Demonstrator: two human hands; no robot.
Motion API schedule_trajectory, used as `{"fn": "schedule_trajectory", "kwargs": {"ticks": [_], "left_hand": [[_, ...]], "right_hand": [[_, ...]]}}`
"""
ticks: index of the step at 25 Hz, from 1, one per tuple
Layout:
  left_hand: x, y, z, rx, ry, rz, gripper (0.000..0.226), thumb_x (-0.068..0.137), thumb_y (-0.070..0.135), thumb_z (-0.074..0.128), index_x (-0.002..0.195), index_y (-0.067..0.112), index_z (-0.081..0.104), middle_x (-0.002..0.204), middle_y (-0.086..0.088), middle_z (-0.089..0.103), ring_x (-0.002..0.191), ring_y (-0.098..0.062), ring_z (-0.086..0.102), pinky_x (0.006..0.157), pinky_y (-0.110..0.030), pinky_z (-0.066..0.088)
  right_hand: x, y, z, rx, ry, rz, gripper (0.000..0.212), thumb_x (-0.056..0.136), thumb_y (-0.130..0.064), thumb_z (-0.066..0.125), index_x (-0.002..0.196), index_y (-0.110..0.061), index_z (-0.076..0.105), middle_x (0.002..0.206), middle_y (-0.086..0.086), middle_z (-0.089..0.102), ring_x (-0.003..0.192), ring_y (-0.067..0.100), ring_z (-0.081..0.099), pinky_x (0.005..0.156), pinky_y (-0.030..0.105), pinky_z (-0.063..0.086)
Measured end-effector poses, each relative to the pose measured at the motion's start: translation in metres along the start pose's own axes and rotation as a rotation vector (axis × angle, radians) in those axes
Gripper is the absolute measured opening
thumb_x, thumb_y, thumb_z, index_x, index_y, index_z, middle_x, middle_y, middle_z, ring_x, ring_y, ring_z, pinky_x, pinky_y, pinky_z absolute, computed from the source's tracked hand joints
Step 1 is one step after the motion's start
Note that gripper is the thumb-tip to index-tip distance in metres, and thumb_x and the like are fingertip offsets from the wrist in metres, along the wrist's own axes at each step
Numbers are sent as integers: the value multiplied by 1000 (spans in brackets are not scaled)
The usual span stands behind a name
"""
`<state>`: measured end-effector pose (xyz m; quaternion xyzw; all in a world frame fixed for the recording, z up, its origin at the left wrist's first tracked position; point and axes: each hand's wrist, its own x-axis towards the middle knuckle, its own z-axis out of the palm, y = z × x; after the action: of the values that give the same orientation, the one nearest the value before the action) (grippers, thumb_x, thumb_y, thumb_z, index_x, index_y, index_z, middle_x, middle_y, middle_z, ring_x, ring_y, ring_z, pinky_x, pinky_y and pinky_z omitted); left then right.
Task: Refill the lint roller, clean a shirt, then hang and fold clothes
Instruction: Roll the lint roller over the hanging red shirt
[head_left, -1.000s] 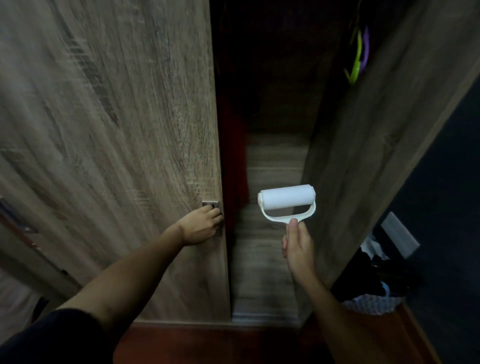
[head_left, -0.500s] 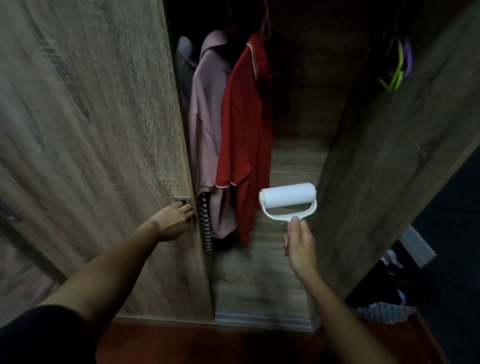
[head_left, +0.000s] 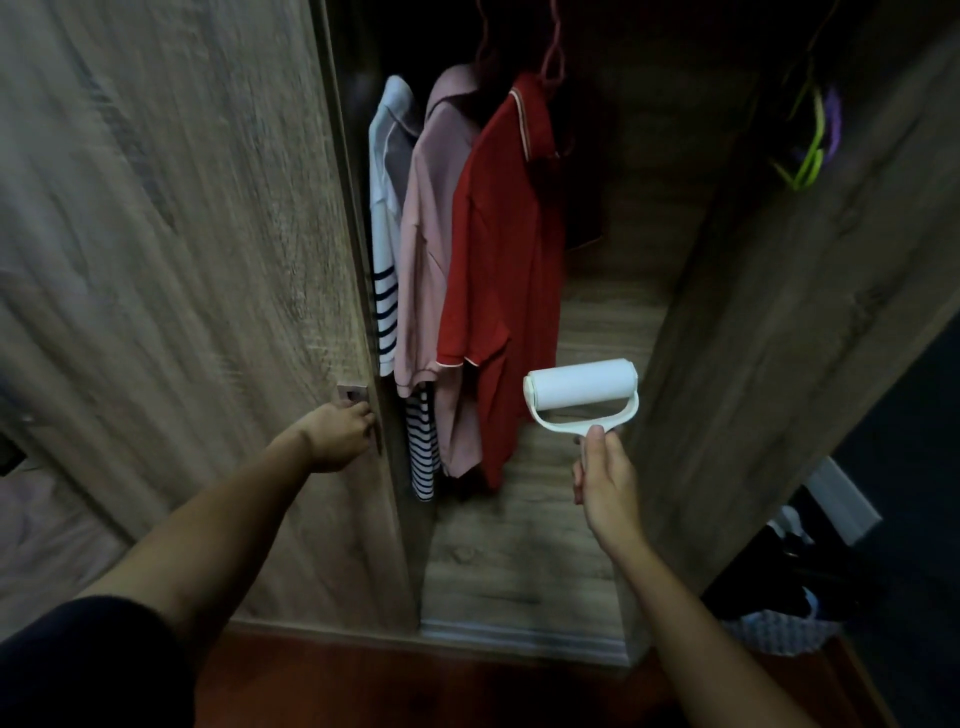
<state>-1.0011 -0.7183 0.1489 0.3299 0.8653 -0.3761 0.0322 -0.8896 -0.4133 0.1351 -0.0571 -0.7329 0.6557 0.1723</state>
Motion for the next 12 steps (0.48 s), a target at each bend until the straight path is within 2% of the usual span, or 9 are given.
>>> {"fn": "schedule_trajectory", "kwargs": {"ticks": [2,3,4,7,9,10,12], "left_hand": [[3,5,-10,34,375,40,34,81,22,41,79,10,72,88,-9,66,82,-26,63,73,-35,51],[6,5,-17,-5,531,25,32,76,24,42,66,10,69,75,-7,64,69,-25,62,65,-33,49],[13,4,-25,-86,659,-4,30,75,25,43,63,9,66,71,-9,62,64,-26,61,64,-33,47],[40,0,-74,-450,946,-232,28,81,22,46,77,0,62,74,-17,57,69,-33,57,69,-40,46],[57,-10,-113,-804,1087,-461,31,84,20,48,99,-5,59,89,-21,56,84,-36,56,78,-41,44],[63,-18,-132,-980,1109,-569,37,85,20,52,111,-6,55,101,-23,55,95,-37,54,85,-41,43],[73,-34,-160,-1277,1042,-724,60,85,24,61,133,-4,38,128,-25,46,119,-39,44,102,-42,35]], "right_hand": [[3,0,1,13,6,3,35,94,-45,34,80,-18,51,50,-1,34,42,7,32,42,27,28],[4,1,2,22,11,3,34,96,-42,34,79,-18,51,50,-2,34,42,7,32,43,28,28],[6,1,2,27,16,4,34,97,-41,34,79,-19,51,51,-1,34,42,7,32,44,28,28],[9,1,3,30,42,6,32,95,-45,33,80,-25,54,55,3,35,45,10,32,46,31,29],[10,1,1,32,65,11,32,94,-46,34,78,-26,54,52,0,33,46,11,32,46,32,29],[11,0,0,28,82,13,32,93,-47,34,77,-26,53,50,-2,33,44,11,32,46,31,29],[13,-2,-2,42,112,8,32,95,-44,35,75,-26,52,48,-3,34,42,8,32,45,29,29]]}}
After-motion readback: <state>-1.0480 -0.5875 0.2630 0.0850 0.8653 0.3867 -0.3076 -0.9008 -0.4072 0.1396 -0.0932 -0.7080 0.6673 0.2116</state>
